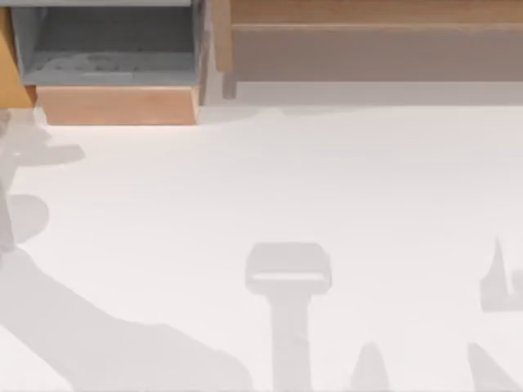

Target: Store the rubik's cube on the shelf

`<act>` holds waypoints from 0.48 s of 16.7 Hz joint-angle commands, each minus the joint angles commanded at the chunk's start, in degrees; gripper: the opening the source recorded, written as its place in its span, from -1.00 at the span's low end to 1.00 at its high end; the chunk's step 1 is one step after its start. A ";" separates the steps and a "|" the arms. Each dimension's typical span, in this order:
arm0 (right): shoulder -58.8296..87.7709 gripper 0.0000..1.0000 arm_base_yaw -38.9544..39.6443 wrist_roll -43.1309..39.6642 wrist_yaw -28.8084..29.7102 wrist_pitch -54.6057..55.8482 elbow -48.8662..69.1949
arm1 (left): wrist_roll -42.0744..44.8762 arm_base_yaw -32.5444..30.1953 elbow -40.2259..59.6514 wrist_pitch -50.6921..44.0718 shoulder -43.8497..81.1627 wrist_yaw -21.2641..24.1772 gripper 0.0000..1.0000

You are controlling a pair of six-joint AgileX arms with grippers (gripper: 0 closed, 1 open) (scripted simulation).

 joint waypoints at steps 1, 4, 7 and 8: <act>0.00 1.00 0.00 0.00 0.00 0.00 0.00 | 0.00 0.00 0.00 0.00 0.00 0.00 -0.51; 0.00 1.00 0.00 0.00 0.00 0.00 0.00 | 0.00 0.00 0.00 0.00 0.00 0.00 -0.96; 0.00 1.00 0.00 0.00 0.00 0.00 0.00 | 0.00 0.00 0.00 0.00 0.00 0.00 -1.00; 0.00 1.00 0.00 0.00 0.00 0.00 0.00 | 0.00 0.00 0.00 0.00 0.00 0.00 -1.00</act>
